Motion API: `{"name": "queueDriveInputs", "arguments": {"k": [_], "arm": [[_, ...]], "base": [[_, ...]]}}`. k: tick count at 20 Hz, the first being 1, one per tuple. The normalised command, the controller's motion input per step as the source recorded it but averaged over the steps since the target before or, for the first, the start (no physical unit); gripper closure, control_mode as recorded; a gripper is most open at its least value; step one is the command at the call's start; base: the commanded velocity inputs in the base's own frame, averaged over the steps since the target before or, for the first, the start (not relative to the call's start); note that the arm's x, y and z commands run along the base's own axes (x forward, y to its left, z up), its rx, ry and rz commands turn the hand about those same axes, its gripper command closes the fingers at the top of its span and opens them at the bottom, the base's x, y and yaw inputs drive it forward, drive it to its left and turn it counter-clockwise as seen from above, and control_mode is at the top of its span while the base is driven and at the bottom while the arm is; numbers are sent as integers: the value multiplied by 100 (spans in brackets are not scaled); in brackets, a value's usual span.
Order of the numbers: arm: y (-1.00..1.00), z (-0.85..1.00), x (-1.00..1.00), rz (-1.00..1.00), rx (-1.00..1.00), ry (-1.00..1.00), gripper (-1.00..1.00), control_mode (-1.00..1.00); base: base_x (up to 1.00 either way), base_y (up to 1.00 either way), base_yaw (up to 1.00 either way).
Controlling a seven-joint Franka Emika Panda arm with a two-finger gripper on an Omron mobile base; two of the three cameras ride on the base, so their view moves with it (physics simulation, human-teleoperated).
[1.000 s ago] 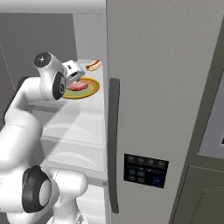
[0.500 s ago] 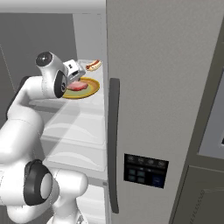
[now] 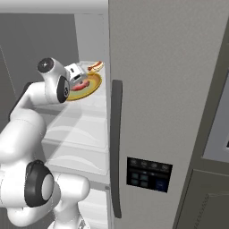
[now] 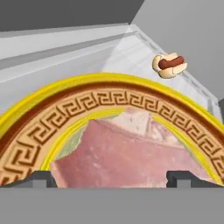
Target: Retrieve the steak from the fridge and place it on the saucepan with marinade on the stove.
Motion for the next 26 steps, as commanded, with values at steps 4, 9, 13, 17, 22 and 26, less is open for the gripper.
{"name": "queueDriveInputs", "arguments": {"k": [4,9,13,17,22,26], "arm": [[0,-11,14,0,0,-7,-100,-100],[0,-2,13,0,0,-9,-100,-100],[0,0,11,0,0,-4,-100,-100],[0,0,11,0,0,-1,-100,-100],[0,4,15,0,0,1,-100,-100],[0,0,26,0,0,10,-100,-100]], "base": [[0,0,0],[0,0,0],[0,0,0],[0,0,0],[0,0,0],[0,0,0]]}}
